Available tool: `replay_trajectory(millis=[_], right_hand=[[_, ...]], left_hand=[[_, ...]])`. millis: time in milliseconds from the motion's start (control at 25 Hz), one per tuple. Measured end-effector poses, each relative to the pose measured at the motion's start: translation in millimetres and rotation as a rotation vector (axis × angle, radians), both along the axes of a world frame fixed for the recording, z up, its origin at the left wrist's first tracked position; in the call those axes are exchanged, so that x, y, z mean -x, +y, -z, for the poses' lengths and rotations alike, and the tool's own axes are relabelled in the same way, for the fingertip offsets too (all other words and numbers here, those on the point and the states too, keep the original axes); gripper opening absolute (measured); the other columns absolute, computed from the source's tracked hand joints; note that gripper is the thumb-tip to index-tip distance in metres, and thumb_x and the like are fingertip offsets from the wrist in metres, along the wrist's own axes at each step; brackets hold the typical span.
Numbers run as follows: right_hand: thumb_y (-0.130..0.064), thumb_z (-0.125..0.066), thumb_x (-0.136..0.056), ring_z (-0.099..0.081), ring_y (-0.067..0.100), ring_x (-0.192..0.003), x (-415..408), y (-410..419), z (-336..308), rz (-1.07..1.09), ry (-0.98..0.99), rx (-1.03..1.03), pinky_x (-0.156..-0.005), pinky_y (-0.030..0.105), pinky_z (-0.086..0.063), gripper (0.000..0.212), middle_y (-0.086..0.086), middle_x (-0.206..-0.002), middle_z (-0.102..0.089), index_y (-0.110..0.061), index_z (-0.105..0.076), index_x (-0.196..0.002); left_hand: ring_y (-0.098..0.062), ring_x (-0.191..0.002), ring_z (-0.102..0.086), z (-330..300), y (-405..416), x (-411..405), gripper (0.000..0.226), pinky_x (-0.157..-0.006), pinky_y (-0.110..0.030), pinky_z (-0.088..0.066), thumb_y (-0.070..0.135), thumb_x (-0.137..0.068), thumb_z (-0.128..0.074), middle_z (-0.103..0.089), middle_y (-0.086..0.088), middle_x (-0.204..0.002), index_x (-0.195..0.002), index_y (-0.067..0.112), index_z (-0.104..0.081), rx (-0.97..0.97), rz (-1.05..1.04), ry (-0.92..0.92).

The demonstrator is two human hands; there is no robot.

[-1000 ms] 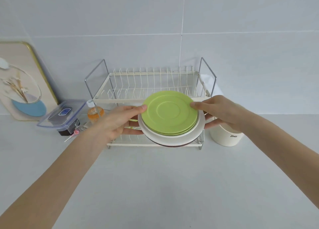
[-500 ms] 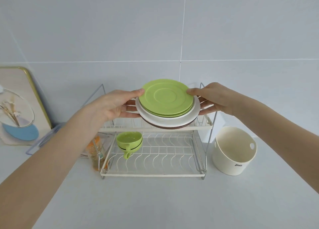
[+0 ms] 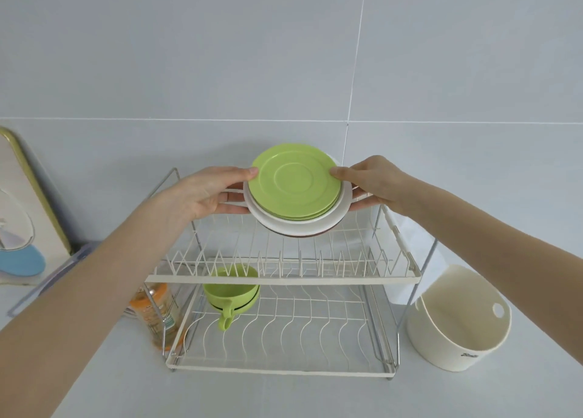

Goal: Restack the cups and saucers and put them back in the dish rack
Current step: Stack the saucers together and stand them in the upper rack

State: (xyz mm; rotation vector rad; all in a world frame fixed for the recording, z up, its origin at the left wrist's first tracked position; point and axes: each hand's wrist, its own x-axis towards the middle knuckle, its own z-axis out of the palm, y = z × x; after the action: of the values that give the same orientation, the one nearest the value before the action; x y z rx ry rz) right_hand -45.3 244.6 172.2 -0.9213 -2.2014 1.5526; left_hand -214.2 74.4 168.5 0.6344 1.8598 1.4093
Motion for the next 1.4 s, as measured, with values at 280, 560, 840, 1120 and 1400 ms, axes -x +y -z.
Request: replay_trajectory(millis=[280,560,840,1120,1400], right_hand=[[-0.024,-0.058,-0.088,-0.062,0.022,-0.083,21,2,40,0.035,-0.043,0.024,-0.067,0.031,-0.061,0.034,0.014,-0.095,-0.063,0.003,-0.062,-0.109],[-0.017,-0.057,-0.089,-0.061,0.024,-0.088,29,-3,67,0.049,-0.103,0.092,-0.082,0.039,-0.055,0.032,0.012,-0.098,-0.061,0.0,-0.057,-0.116],[-0.018,-0.056,-0.09,-0.061,0.022,-0.09,26,-4,72,0.021,-0.141,0.091,-0.085,0.037,-0.055,0.03,0.011,-0.101,-0.062,-0.002,-0.058,-0.116],[-0.016,-0.057,-0.088,-0.059,0.019,-0.093,21,-5,73,0.013,-0.147,0.085,-0.086,0.033,-0.053,0.032,0.013,-0.11,-0.062,-0.004,-0.057,-0.119],[-0.034,-0.049,-0.091,-0.042,0.027,-0.129,12,-13,63,-0.114,-0.377,-0.45,-0.106,0.034,-0.033,0.064,0.011,-0.141,-0.045,-0.012,-0.024,-0.145]], left_hand=[[-0.003,-0.055,-0.069,40,8,23,0.004,-0.054,-0.022,-0.059,0.022,-0.086,-0.06,-0.072,0.012,-0.061,-0.087,0.024,-0.063,-0.01,0.017,-0.034],[-0.015,-0.085,-0.063,65,8,26,0.016,-0.074,-0.03,-0.052,0.015,-0.087,-0.059,-0.066,0.003,-0.094,-0.1,0.023,-0.062,0.036,0.057,-0.065],[-0.013,-0.082,-0.062,71,6,26,0.011,-0.07,-0.029,-0.051,0.016,-0.086,-0.06,-0.065,0.003,-0.09,-0.095,0.022,-0.061,0.067,0.058,-0.072],[-0.011,-0.086,-0.063,69,2,22,0.032,-0.073,-0.026,-0.052,0.014,-0.085,-0.062,-0.067,0.004,-0.095,-0.117,0.017,-0.058,0.114,0.072,0.013],[-0.022,-0.122,-0.05,53,-2,7,0.056,-0.097,-0.031,-0.038,0.026,-0.088,-0.057,-0.05,-0.008,-0.138,-0.139,0.013,-0.037,0.26,0.051,0.395]])
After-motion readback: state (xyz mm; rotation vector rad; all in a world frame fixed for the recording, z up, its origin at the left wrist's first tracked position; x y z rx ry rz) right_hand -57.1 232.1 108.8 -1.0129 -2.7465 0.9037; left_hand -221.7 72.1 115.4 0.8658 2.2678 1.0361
